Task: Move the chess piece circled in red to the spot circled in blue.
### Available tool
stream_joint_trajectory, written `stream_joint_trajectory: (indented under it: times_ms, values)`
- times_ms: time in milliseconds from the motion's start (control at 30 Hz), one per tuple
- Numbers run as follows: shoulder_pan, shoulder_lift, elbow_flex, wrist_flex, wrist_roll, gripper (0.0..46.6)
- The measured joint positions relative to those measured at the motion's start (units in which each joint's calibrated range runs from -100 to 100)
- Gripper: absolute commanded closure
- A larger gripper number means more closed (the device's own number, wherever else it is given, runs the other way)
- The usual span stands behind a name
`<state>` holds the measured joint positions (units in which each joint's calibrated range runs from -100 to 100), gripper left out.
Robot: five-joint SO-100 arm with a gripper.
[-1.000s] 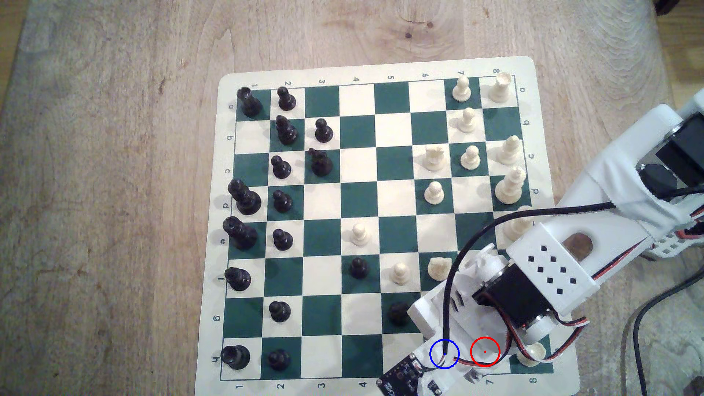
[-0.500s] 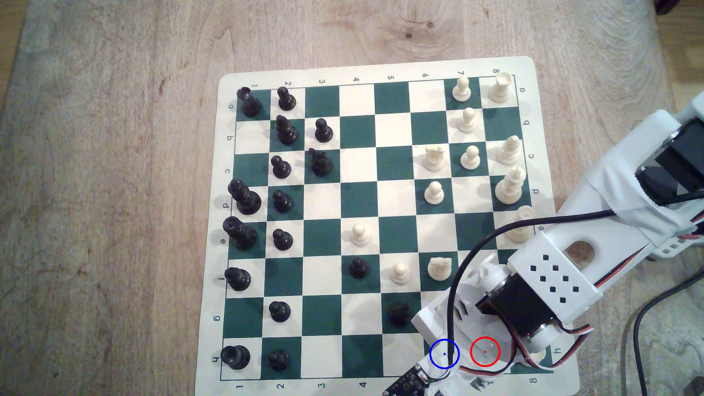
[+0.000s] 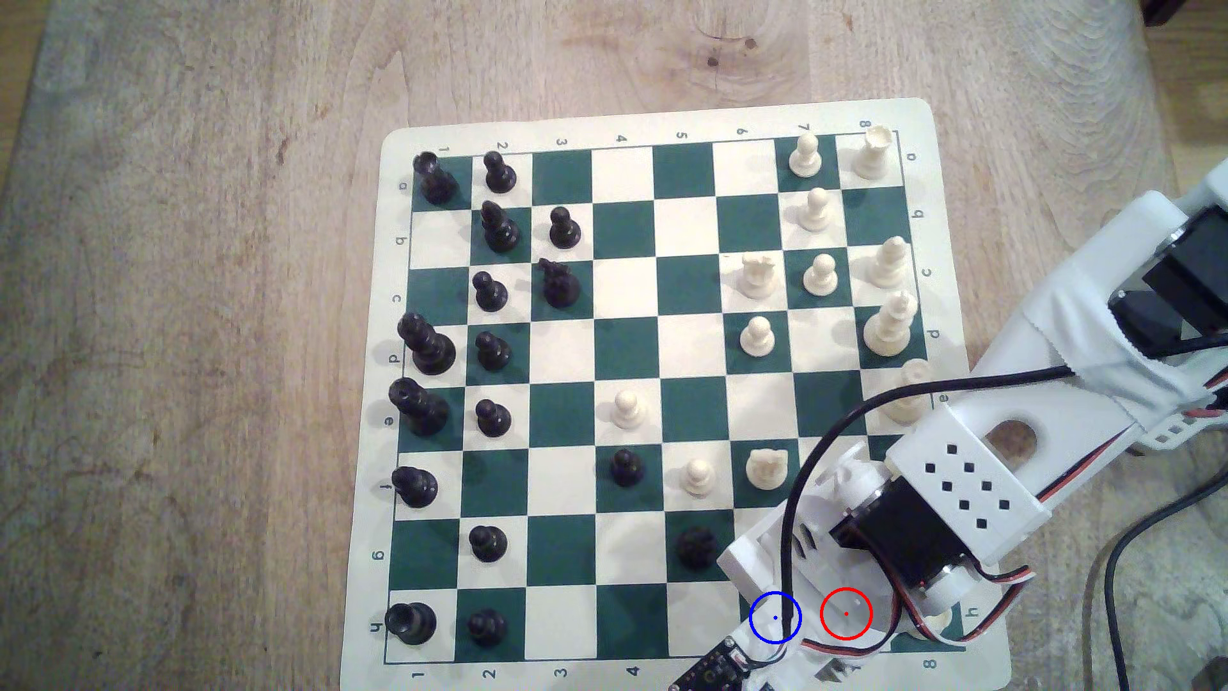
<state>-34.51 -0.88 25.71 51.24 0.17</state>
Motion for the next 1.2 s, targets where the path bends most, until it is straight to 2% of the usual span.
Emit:
stream_joint_trajectory:
  times_ms: [200, 400, 633, 700, 733, 767, 800, 967, 1033, 1200]
  values:
    - [2.3, -0.3, 0.0, 0.0, 0.0, 26.0]
    - [2.9, -6.8, 0.1, 3.1, 0.0, 25.0]
    - [1.8, -18.1, 6.0, 8.8, -1.2, 25.0]
    - [2.4, -21.3, 8.9, 6.9, -2.5, 25.3]
    - [3.4, -26.6, 15.1, 3.3, -3.9, 29.0]
    - [3.9, -29.2, 18.2, 1.8, -4.4, 39.1]
    - [4.8, -32.5, 21.8, -0.2, -5.1, 44.6]
    - [12.5, -45.0, 34.0, -10.8, -7.0, 45.2]
    - [19.0, -49.5, 41.1, -17.5, -6.6, 46.4]
    - [23.8, -56.6, 51.7, -29.0, -5.1, 46.4]
